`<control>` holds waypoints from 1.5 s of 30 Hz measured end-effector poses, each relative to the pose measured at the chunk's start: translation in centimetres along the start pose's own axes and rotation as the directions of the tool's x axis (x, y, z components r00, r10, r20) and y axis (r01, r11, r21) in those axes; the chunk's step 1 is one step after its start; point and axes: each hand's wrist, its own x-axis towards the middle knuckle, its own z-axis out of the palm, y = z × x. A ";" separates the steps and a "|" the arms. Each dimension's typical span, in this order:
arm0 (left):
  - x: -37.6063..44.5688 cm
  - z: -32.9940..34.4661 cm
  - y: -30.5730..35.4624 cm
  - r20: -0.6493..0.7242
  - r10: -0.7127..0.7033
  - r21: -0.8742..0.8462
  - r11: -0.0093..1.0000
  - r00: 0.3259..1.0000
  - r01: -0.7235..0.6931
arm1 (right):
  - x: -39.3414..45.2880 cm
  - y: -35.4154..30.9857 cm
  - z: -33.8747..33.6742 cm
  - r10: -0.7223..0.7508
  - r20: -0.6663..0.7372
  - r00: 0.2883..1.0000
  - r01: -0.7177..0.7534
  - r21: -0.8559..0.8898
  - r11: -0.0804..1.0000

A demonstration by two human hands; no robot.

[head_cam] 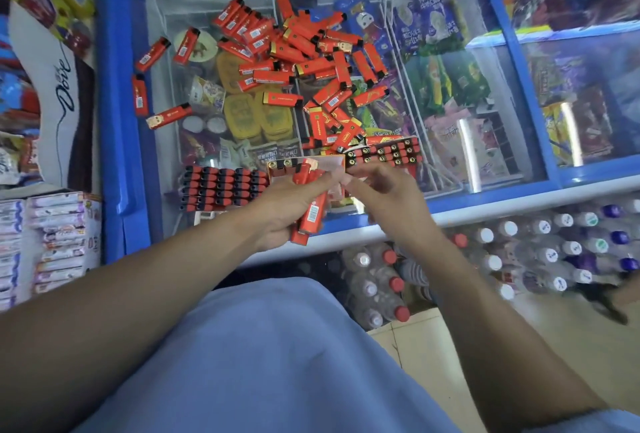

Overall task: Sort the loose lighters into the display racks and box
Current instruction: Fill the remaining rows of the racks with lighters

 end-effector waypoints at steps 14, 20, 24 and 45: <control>-3.7 -7.2 -1.1 -0.040 0.044 0.087 0.995 0.998 -0.040 | -1.6 -5.3 8.2 0.118 0.321 0.940 -0.179 0.166 0.970; -4.6 -9.7 -2.3 -0.106 0.080 0.193 0.979 0.991 -0.059 | -1.4 -6.0 10.2 0.137 0.229 0.964 -0.204 0.302 0.931; -4.6 -13.0 -3.1 -0.309 0.244 0.246 0.954 0.919 -0.171 | -0.3 -4.8 9.2 0.117 0.154 0.981 -0.145 0.182 0.973; -2.2 -16.8 -4.8 -0.479 0.479 0.537 0.823 0.736 -0.185 | 3.6 -4.3 15.8 -0.332 0.172 0.928 0.366 -0.601 0.710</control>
